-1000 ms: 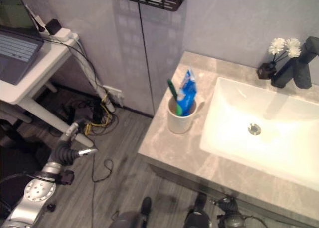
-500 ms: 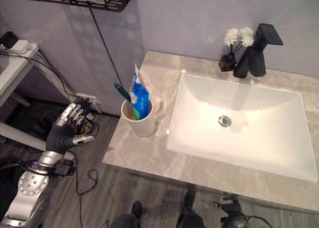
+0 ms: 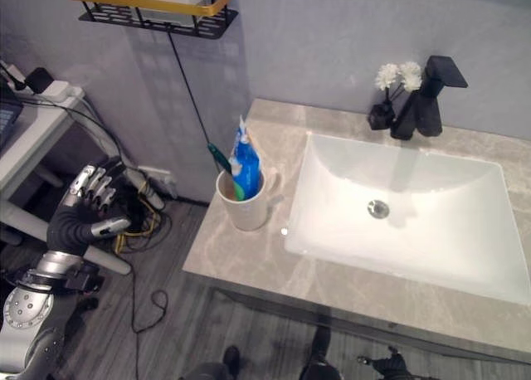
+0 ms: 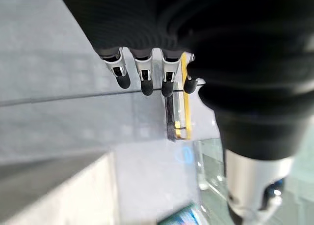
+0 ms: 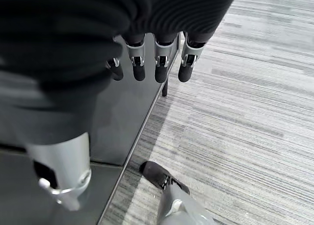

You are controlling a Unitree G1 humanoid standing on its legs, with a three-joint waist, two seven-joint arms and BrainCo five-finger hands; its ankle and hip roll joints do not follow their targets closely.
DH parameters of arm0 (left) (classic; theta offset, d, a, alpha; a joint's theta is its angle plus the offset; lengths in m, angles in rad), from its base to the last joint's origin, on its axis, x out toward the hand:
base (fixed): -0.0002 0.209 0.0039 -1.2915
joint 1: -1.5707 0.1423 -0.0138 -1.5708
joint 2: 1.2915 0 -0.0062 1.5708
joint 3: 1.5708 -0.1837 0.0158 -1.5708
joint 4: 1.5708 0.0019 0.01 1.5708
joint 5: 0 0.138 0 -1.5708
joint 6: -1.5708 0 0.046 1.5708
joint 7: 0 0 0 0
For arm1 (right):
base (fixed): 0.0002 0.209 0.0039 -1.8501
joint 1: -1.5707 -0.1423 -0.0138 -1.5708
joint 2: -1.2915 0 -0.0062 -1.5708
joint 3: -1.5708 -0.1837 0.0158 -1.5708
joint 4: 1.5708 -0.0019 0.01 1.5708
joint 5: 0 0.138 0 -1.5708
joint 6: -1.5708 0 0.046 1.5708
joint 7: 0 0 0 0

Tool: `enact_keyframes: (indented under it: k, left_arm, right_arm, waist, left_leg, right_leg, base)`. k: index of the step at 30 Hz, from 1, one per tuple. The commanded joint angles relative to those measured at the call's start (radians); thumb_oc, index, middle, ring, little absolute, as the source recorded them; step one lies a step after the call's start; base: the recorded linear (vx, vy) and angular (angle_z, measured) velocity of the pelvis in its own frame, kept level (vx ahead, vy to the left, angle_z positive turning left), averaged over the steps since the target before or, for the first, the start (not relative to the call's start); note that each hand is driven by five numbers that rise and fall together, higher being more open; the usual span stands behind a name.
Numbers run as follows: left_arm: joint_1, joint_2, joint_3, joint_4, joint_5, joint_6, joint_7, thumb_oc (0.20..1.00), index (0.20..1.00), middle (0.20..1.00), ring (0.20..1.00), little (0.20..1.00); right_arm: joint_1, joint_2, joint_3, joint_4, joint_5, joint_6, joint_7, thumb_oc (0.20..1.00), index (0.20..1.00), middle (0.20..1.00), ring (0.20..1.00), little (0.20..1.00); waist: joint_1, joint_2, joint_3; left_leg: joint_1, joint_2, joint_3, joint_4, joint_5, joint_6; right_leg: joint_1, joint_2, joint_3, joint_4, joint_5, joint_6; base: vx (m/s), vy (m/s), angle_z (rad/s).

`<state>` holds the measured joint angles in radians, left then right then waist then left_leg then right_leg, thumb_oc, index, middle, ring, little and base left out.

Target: Put brush and paste in cup on sink, flatten towel.

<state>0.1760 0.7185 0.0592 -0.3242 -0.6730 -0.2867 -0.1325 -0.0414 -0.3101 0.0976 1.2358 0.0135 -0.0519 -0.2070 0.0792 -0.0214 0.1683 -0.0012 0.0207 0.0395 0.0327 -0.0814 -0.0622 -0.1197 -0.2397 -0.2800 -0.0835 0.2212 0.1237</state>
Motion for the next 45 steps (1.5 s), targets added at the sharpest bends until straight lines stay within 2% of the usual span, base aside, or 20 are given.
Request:
enact_keyframes:
  k: [1, 7, 13, 15, 19, 20, 21, 22, 23, 24, 25, 30, 32, 33, 34, 35, 36, 37, 43, 45]
  left_arm:
    - [-0.087, 0.081, 0.012, -0.135, -0.051, -0.042, -0.028, 1.0, 1.0, 1.0, 1.0, 1.0]
    - [-0.076, 0.108, -0.007, -0.15, -0.095, -0.016, -0.059, 1.0, 1.0, 1.0, 1.0, 1.0]
    - [-0.015, 0.204, 0.014, -0.188, -0.167, 0.035, -0.129, 1.0, 1.0, 1.0, 1.0, 1.0]
    - [0.002, 0.232, 0.018, -0.195, -0.185, 0.044, -0.138, 1.0, 1.0, 1.0, 1.0, 1.0]
    - [0.006, 0.232, 0.009, -0.187, -0.202, 0.053, -0.147, 1.0, 1.0, 1.0, 1.0, 1.0]
    - [0.004, 0.239, 0.004, -0.179, -0.211, 0.054, -0.149, 1.0, 1.0, 1.0, 1.0, 1.0]
    - [0.004, 0.247, 0.007, -0.176, -0.215, 0.055, -0.149, 1.0, 1.0, 1.0, 1.0, 1.0]
    - [0.01, 0.246, 0.013, -0.182, -0.213, 0.059, -0.144, 1.0, 1.0, 1.0, 1.0, 1.0]
    - [0.01, 0.246, 0.013, -0.182, -0.213, 0.059, -0.144, 1.0, 1.0, 1.0, 1.0, 1.0]
    - [0.014, 0.244, 0.018, -0.186, -0.208, 0.062, -0.14, 1.0, 1.0, 1.0, 1.0, 1.0]
    - [0.019, 0.245, 0.017, -0.189, -0.212, 0.068, -0.138, 1.0, 1.0, 1.0, 1.0, 1.0]
    - [0.052, 0.238, 0.033, -0.196, -0.194, 0.068, -0.137, 1.0, 1.0, 1.0, 1.0, 1.0]
    - [0.054, 0.224, 0.032, -0.191, -0.186, 0.071, -0.139, 1.0, 1.0, 1.0, 1.0, 1.0]
    - [0.058, 0.202, 0.034, -0.192, -0.185, 0.068, -0.136, 1.0, 1.0, 1.0, 1.0, 1.0]
    - [0.06, 0.202, 0.036, -0.192, -0.185, 0.069, -0.136, 1.0, 1.0, 1.0, 1.0, 1.0]
    - [0.072, 0.188, 0.034, -0.19, -0.19, 0.073, -0.137, 0.755, 0.755, 0.755, 0.755, 0.755]
    - [0.075, 0.188, 0.038, -0.188, -0.193, 0.074, -0.135, 0.316, 0.316, 0.316, 0.316, 0.316]
    - [0.07, 0.187, 0.037, -0.185, -0.191, 0.075, -0.13, 0.2, 0.2, 0.2, 0.2, 0.2]
    - [0.081, 0.132, -0.019, -0.145, -0.169, 0.091, -0.11, 0.2, 0.2, 0.2, 0.2, 0.2]
    - [0.082, 0.133, -0.023, -0.145, -0.163, 0.09, -0.109, 0.2, 0.2, 0.2, 0.2, 0.2]
  right_arm:
    - [-0.092, -0.027, 0.04, -0.017, -0.035, 0.015, 0.008, 1.0, 1.0, 1.0, 1.0, 1.0]
    - [-0.1, -0.036, 0.045, 0.003, -0.073, 0.035, 0.022, 1.0, 1.0, 1.0, 1.0, 1.0]
    - [-0.111, -0.043, 0.041, 0.059, -0.122, 0.06, 0.039, 1.0, 1.0, 1.0, 1.0, 1.0]
    - [-0.137, -0.038, 0.064, 0.062, -0.142, 0.065, 0.05, 1.0, 1.0, 1.0, 1.0, 1.0]
    - [-0.17, -0.039, 0.091, 0.072, -0.153, 0.066, 0.062, 1.0, 1.0, 1.0, 1.0, 1.0]
    - [-0.183, -0.041, 0.102, 0.066, -0.152, 0.062, 0.061, 1.0, 1.0, 1.0, 1.0, 1.0]
    - [-0.196, -0.042, 0.107, 0.063, -0.147, 0.061, 0.059, 1.0, 1.0, 1.0, 1.0, 1.0]
    - [-0.205, -0.041, 0.111, 0.057, -0.148, 0.062, 0.055, 1.0, 1.0, 1.0, 1.0, 1.0]
    - [-0.205, -0.041, 0.111, 0.057, -0.148, 0.062, 0.055, 1.0, 1.0, 1.0, 1.0, 1.0]
    - [-0.209, -0.04, 0.119, 0.058, -0.156, 0.063, 0.056, 1.0, 1.0, 1.0, 1.0, 1.0]
    - [-0.218, -0.041, 0.135, 0.054, -0.167, 0.063, 0.057, 1.0, 1.0, 1.0, 1.0, 1.0]
    - [-0.243, -0.064, 0.157, 0.058, -0.184, 0.069, 0.061, 1.0, 1.0, 1.0, 1.0, 1.0]
    - [-0.245, -0.068, 0.155, 0.059, -0.181, 0.066, 0.058, 1.0, 1.0, 1.0, 1.0, 1.0]
    - [-0.239, -0.067, 0.156, 0.055, -0.174, 0.06, 0.056, 1.0, 1.0, 1.0, 1.0, 1.0]
    - [-0.239, -0.067, 0.157, 0.055, -0.174, 0.06, 0.056, 1.0, 1.0, 1.0, 1.0, 1.0]
    - [-0.227, -0.071, 0.159, 0.047, -0.173, 0.054, 0.05, 1.0, 1.0, 1.0, 1.0, 1.0]
    - [-0.22, -0.073, 0.161, 0.034, -0.169, 0.049, 0.045, 1.0, 1.0, 1.0, 1.0, 1.0]
    - [-0.21, -0.073, 0.162, 0.026, -0.166, 0.044, 0.041, 1.0, 1.0, 1.0, 1.0, 1.0]
    - [-0.172, -0.071, 0.171, 0.005, -0.16, 0.037, 0.019, 1.0, 1.0, 1.0, 1.0, 1.0]
    - [-0.168, -0.073, 0.169, 0.004, -0.157, 0.035, 0.017, 1.0, 1.0, 1.0, 1.0, 1.0]
  waist:
    - [0.003, -0.006, 0.034]
    - [0.002, -0.009, 0.024]
    - [0.008, 0.0, 0.003]
    - [0.013, 0.003, -0.001]
    - [0.02, 0.013, 0.001]
    - [0.02, 0.023, 0.007]
    - [0.028, 0.034, 0.012]
    - [0.044, 0.045, 0.015]
    - [0.044, 0.045, 0.015]
    - [0.058, 0.056, 0.019]
    - [0.073, 0.056, 0.01]
    - [0.129, 0.025, -0.005]
    - [0.136, 0.017, -0.001]
    - [0.134, 0.019, 0.006]
    - [0.132, 0.02, 0.005]
    - [0.127, 0.023, 0.007]
    - [0.12, 0.024, 0.01]
    - [0.115, 0.026, 0.014]
    - [0.09, 0.049, 0.036]
    - [0.087, 0.054, 0.038]
  left_leg:
    - [-0.047, -0.076, 0.004, 0.101, -0.066, 0.064]
    - [-0.035, -0.102, 0.003, 0.125, -0.085, 0.083]
    - [-0.021, -0.126, -0.003, 0.143, -0.097, 0.096]
    - [-0.009, -0.135, 0.002, 0.133, -0.092, 0.1]
    - [-0.01, -0.133, 0.003, 0.11, -0.072, 0.097]
    - [-0.017, -0.128, -0.002, 0.106, -0.059, 0.098]
    - [-0.028, -0.122, 0.002, 0.103, -0.05, 0.101]
    - [-0.04, -0.112, 0.011, 0.104, -0.044, 0.104]
    - [-0.04, -0.112, 0.011, 0.104, -0.044, 0.104]
    - [-0.046, -0.098, 0.019, 0.098, -0.038, 0.104]
    - [-0.067, -0.086, 0.021, 0.08, -0.015, 0.099]
    - [-0.126, -0.045, 0.047, 0.091, 0.005, 0.065]
    - [-0.135, -0.031, 0.041, 0.1, 0.012, 0.051]
    - [-0.144, -0.008, 0.028, 0.1, 0.029, 0.034]
    - [-0.145, -0.007, 0.026, 0.1, 0.029, 0.033]
    - [-0.145, 0.009, 0.017, 0.091, 0.045, 0.018]
    - [-0.146, 0.02, 0.01, 0.084, 0.056, 0.008]
    - [-0.147, 0.027, 0.004, 0.078, 0.064, 0.003]
    - [-0.145, 0.08, -0.016, 0.035, 0.112, -0.028]
    - [-0.144, 0.085, -0.016, 0.027, 0.118, -0.031]
  right_leg:
    - [-0.008, -0.111, 0.073, 0.132, 0.02, 0.125]
    - [0.002, -0.145, 0.07, 0.147, 0.047, 0.134]
    - [0.01, -0.177, 0.057, 0.165, 0.07, 0.138]
    - [0.005, -0.184, 0.058, 0.158, 0.11, 0.138]
    - [-0.014, -0.181, 0.066, 0.154, 0.14, 0.138]
    - [-0.027, -0.169, 0.085, 0.173, 0.131, 0.138]
    - [-0.039, -0.157, 0.085, 0.201, 0.097, 0.138]
    - [-0.034, -0.16, 0.044, 0.231, 0.047, 0.137]
    - [-0.034, -0.16, 0.044, 0.232, 0.046, 0.137]
    - [-0.014, -0.161, 0.007, 0.252, 0.004, 0.124]
    - [0.022, -0.143, 0.006, 0.265, -0.038, 0.112]
    - [0.086, -0.136, -0.016, 0.167, -0.068, 0.118]
    - [0.082, -0.117, -0.008, 0.143, -0.102, 0.114]
    - [0.082, -0.087, -0.007, 0.134, -0.129, 0.095]
    - [0.083, -0.085, -0.009, 0.133, -0.129, 0.094]
    - [0.088, -0.062, -0.021, 0.126, -0.146, 0.081]
    - [0.09, -0.049, -0.029, 0.121, -0.152, 0.075]
    - [0.089, -0.042, -0.03, 0.119, -0.158, 0.07]
    - [0.068, 0.01, -0.036, 0.132, -0.191, 0.043]
    - [0.064, 0.014, -0.036, 0.134, -0.191, 0.041]
  base:
    - [-0.1, 0.091, -0.05]
    - [-0.07, 0.065, -0.07]
    - [-0.04, 0.059, 0.09]
    - [-0.02, 0.053, 0.06]
    - [-0.04, 0.025, 0.0]
    - [-0.1, 0.035, 0.03]
    - [-0.15, 0.056, 0.05]
    - [-0.11, 0.046, 0.02]
    - [-0.1, 0.026, -0.12]
    - [-0.11, -0.046, -0.07]
    - [-0.14, -0.09, -0.05]
    - [-0.09, -0.174, -0.25]
    - [-0.06, -0.244, -0.29]
    - [-0.06, -0.221, -0.21]
    - [-0.06, -0.298, -0.11]
    - [-0.05, -0.215, -0.03]
    - [-0.06, -0.27, 0.09]
    - [-0.06, -0.201, 0.16]
    - [-0.03, -0.148, 0.09]
    - [-0.01, -0.067, 0.09]
